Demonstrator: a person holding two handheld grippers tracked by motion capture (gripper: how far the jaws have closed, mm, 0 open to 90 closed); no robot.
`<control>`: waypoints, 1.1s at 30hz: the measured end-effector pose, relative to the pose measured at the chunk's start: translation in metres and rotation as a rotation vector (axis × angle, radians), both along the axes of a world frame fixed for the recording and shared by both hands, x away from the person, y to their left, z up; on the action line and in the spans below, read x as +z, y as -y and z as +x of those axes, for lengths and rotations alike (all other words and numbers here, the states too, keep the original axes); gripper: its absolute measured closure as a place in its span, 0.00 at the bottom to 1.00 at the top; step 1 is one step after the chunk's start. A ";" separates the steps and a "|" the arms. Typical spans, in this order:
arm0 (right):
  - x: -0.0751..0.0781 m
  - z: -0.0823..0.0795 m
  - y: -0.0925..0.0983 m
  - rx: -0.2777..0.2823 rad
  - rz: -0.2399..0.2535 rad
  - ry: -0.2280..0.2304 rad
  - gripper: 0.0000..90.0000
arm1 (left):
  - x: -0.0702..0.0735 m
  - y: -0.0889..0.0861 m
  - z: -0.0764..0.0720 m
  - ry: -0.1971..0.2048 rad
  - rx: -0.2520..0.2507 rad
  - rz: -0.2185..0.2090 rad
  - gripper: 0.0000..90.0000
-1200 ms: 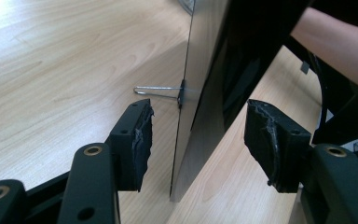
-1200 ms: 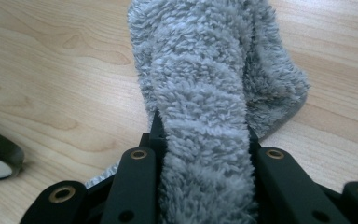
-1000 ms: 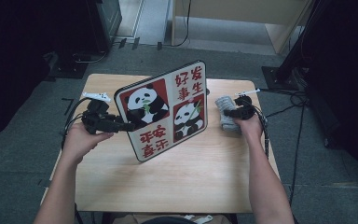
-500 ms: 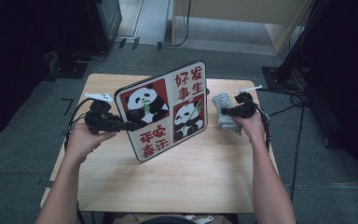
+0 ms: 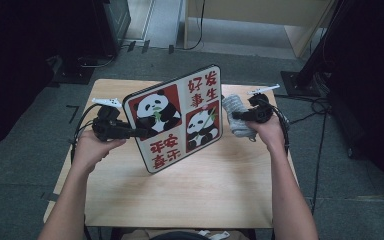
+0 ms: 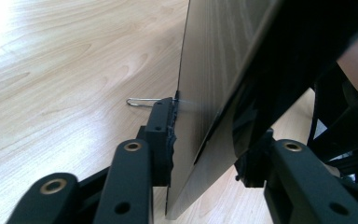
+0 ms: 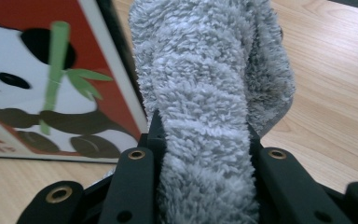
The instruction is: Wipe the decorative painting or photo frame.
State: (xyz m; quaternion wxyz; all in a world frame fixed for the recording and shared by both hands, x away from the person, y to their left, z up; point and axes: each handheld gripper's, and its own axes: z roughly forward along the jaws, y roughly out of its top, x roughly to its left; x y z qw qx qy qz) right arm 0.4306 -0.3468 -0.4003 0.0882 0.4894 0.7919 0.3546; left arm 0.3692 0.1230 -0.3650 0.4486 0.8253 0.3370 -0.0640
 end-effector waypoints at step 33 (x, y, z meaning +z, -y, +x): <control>0.065 -0.019 -0.010 0.072 0.011 0.136 0.76 | 0.001 0.002 0.003 0.029 0.007 -0.026 0.85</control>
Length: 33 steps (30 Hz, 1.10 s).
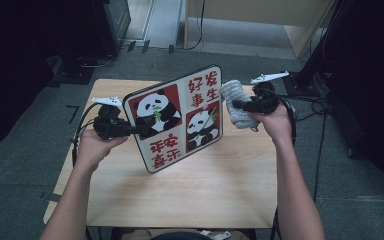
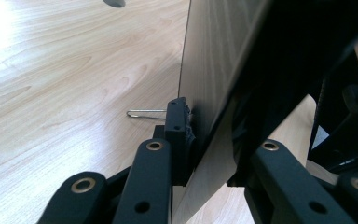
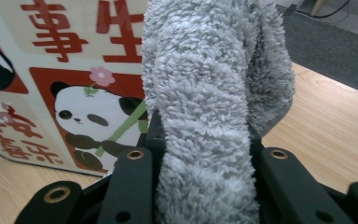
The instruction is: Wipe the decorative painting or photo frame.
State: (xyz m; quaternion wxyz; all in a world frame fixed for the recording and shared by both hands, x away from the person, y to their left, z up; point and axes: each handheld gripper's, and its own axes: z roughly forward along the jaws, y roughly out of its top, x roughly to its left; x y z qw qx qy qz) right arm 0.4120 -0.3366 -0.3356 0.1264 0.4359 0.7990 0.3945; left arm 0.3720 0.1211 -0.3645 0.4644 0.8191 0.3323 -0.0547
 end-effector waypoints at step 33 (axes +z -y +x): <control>0.114 0.023 -0.041 0.073 -0.084 0.143 0.75 | 0.002 -0.003 0.002 0.019 -0.029 -0.023 0.87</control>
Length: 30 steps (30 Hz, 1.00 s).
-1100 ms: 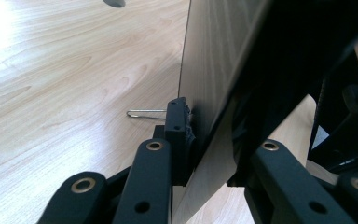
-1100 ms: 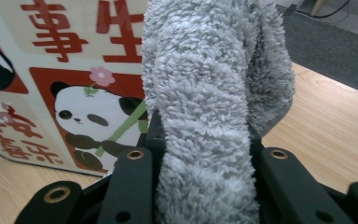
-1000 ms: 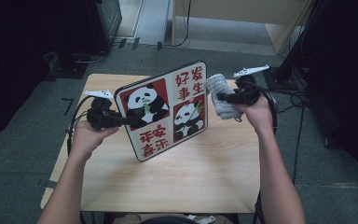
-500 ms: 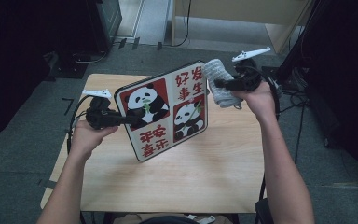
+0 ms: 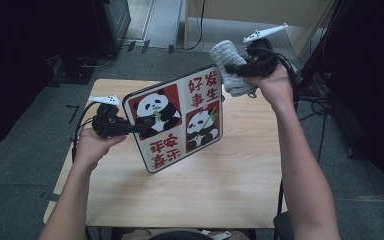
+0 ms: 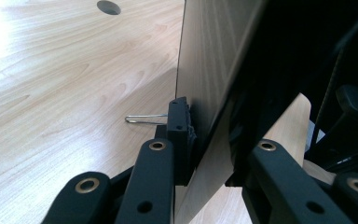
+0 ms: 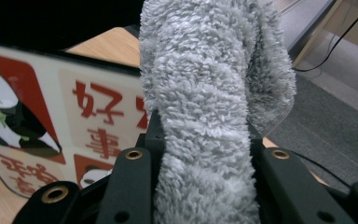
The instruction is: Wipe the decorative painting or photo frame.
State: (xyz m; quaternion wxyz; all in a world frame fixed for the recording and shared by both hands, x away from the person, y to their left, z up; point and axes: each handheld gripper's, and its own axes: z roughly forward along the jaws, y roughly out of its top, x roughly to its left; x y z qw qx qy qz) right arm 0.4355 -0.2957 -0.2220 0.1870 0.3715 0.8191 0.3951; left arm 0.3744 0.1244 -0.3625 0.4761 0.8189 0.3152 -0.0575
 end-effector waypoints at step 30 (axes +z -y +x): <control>-0.029 0.011 -0.005 0.043 -0.021 -0.089 0.77 | -0.001 -0.003 0.005 0.004 -0.035 -0.006 0.88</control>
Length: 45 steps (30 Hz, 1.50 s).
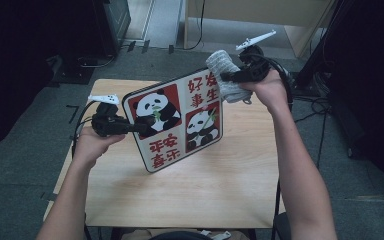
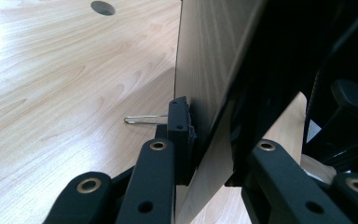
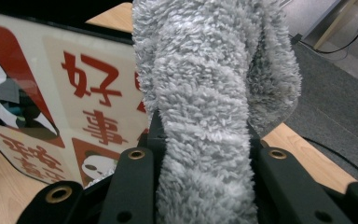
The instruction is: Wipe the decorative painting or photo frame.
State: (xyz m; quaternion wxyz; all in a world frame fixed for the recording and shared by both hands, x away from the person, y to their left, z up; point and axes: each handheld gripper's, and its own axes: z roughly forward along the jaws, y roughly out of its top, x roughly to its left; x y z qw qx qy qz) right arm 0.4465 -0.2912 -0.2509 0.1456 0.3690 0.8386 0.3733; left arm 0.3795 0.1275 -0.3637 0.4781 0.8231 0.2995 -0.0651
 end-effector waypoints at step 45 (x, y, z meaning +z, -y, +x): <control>-0.056 -0.022 0.005 0.018 -0.021 -0.060 0.76 | -0.001 -0.002 0.000 0.001 -0.011 -0.007 0.87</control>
